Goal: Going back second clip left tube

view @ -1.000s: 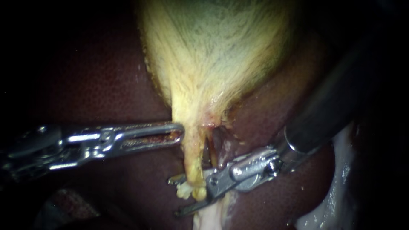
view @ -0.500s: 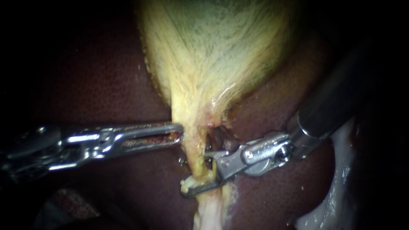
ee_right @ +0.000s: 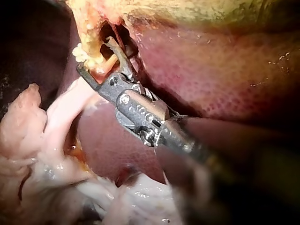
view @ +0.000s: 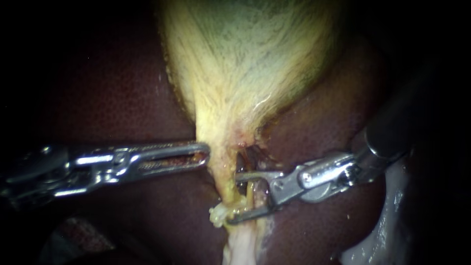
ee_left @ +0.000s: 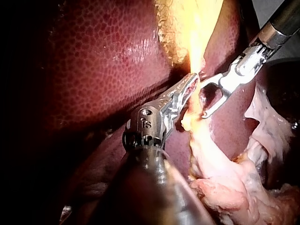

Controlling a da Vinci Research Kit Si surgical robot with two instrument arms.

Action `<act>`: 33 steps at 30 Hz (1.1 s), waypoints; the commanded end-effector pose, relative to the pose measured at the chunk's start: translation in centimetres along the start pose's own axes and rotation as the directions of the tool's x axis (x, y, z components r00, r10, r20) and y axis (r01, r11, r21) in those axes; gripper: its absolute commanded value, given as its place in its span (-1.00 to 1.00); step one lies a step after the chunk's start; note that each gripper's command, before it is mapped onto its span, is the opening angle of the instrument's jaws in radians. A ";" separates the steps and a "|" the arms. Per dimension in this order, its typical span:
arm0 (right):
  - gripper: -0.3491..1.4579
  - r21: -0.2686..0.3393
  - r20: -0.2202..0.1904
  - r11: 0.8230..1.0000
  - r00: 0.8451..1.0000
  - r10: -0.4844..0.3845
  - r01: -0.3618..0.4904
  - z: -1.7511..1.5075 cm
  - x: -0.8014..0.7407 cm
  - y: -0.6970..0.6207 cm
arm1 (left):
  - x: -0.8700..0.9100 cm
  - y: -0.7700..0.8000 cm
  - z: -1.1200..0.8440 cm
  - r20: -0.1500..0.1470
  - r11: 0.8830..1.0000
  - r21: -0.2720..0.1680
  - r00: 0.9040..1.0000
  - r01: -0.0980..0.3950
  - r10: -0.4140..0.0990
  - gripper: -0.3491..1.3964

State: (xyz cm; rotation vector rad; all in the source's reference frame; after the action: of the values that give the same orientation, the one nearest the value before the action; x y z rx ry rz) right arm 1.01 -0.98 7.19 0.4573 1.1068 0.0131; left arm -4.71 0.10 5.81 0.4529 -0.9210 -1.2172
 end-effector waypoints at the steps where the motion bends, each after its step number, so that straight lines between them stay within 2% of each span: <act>1: 0.05 0.002 -0.001 1.000 1.000 -0.005 0.005 -0.06 0.01 -0.01 | 0.00 0.00 0.00 0.000 1.000 0.000 1.000 0.000 0.000 -1.00; 6: 0.05 0.016 -0.004 0.999 0.999 -0.038 0.038 -0.38 0.09 -0.03 | 0.01 0.02 0.01 0.000 1.000 0.001 1.000 -0.001 0.001 -1.00; 13: 0.05 0.033 -0.007 0.988 0.989 -0.151 0.151 -0.85 0.30 -0.05 | 0.05 0.04 0.03 0.004 1.000 0.001 1.000 -0.009 0.009 -1.00; 19: 0.05 0.031 -0.006 0.980 0.980 -0.199 0.199 -1.01 0.44 -0.04 | 0.07 0.06 0.07 0.003 1.000 0.003 1.000 -0.010 0.010 -1.00; 27: 0.05 0.010 0.005 0.974 0.974 -0.227 0.227 -1.17 0.47 -0.01 | 0.11 0.11 0.15 0.001 1.000 0.002 1.000 -0.013 0.013 -1.00; 33: 0.05 -0.003 0.011 0.975 0.975 -0.220 0.221 -1.24 0.48 0.01 | 0.16 0.15 0.26 -0.008 1.000 -0.003 1.000 -0.017 0.017 -1.00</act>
State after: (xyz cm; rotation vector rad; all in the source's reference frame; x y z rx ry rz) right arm 0.15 -0.42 6.32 0.3277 1.1416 -0.1829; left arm -4.83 0.04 6.13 0.4458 -0.9164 -1.2010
